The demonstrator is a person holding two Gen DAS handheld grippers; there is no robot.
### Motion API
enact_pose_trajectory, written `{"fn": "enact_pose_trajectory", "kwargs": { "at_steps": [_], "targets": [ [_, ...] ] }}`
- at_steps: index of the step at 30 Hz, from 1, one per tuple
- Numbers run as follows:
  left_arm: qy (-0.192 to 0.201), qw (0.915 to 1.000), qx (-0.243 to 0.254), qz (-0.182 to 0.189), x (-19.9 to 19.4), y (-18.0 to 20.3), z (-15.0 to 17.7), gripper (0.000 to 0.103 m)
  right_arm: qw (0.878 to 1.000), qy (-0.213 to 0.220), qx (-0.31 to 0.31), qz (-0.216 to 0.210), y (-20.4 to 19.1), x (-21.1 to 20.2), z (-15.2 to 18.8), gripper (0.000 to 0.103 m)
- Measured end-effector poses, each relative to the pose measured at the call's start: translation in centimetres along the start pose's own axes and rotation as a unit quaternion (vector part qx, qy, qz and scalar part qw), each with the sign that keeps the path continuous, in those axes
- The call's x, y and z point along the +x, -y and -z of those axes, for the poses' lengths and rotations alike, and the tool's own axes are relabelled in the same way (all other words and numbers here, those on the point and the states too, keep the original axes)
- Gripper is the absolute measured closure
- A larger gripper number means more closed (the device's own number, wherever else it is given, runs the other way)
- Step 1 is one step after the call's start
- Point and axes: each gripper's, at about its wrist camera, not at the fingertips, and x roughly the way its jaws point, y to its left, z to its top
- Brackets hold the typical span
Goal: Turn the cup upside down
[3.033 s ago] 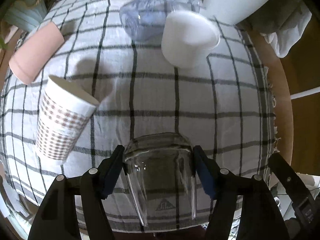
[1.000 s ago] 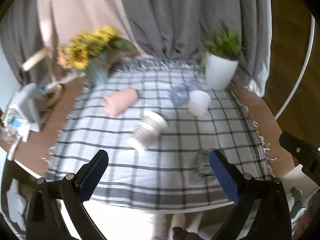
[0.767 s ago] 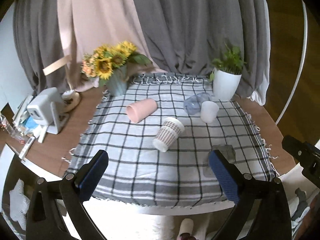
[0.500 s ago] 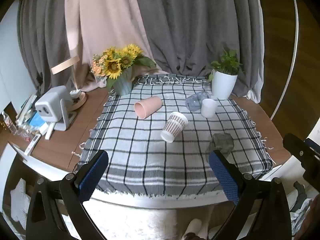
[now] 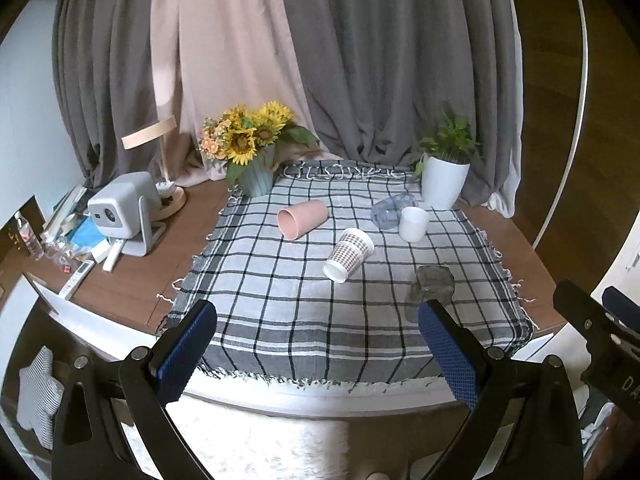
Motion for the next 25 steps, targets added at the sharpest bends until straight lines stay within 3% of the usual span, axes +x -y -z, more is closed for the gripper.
{"fn": "enact_pose_trajectory", "kwargs": {
  "at_steps": [25],
  "targets": [
    [-0.001, 1.0, 0.005, 0.006, -0.6, 0.3, 0.2, 0.0, 1.0, -0.006, 0.0, 0.002, 0.2, -1.5, 0.8, 0.008]
  ]
}}
